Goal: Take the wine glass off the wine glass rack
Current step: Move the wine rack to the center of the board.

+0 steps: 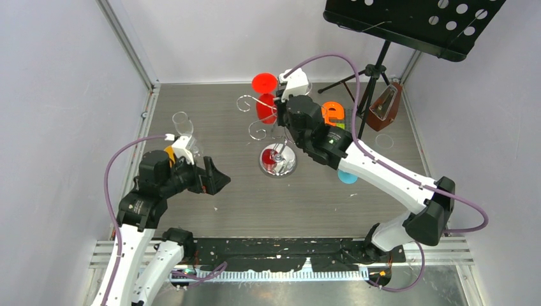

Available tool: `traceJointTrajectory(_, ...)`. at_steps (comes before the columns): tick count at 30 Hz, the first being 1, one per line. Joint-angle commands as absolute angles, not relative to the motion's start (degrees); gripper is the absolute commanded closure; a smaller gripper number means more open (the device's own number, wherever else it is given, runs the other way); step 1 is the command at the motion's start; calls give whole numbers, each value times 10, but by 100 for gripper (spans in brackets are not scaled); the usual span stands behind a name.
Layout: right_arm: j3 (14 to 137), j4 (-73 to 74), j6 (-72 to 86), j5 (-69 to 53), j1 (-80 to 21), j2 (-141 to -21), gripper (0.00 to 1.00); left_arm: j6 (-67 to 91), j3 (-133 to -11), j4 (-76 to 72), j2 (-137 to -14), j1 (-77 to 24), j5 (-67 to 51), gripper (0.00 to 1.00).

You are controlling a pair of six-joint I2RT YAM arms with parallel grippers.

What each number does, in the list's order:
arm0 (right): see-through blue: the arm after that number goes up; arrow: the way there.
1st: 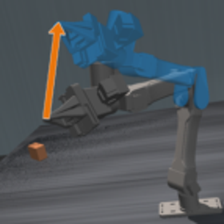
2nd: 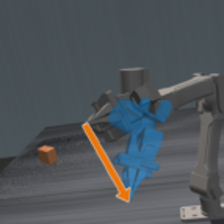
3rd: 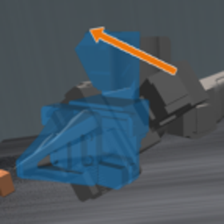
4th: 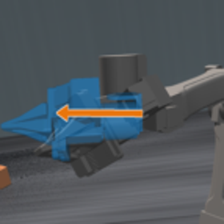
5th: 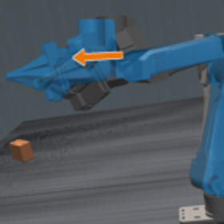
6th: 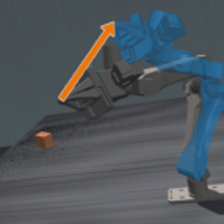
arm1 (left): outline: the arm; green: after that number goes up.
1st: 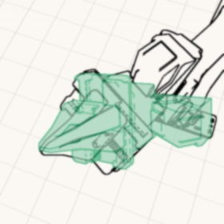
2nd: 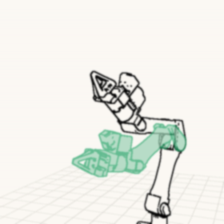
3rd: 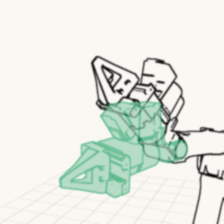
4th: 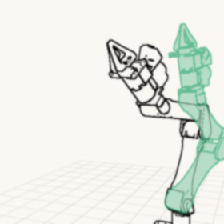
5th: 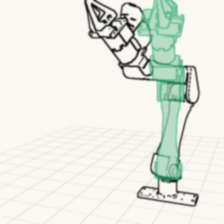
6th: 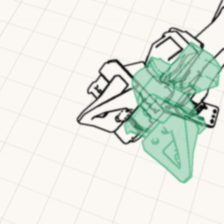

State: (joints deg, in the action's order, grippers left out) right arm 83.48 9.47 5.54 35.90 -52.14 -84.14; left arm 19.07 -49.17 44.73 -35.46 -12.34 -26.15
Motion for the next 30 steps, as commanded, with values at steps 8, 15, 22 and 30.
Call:
traceJointTrajectory(8, 831, 78, 13, 262, -525, -751, 94, 183, -550, 459, -347, -121, -262, 0)
traceJointTrajectory(15, 810, 69, -27, 187, -525, -713, 94, 183, -582, 476, -342, -121, -259, 0)
traceJointTrajectory(22, 805, 77, -33, 161, -525, -689, 94, 199, -628, 493, -337, -121, -258, 0)
traceJointTrajectory(30, 770, 90, -12, 131, -524, -649, 94, 237, -671, 488, -334, -121, -256, 0)
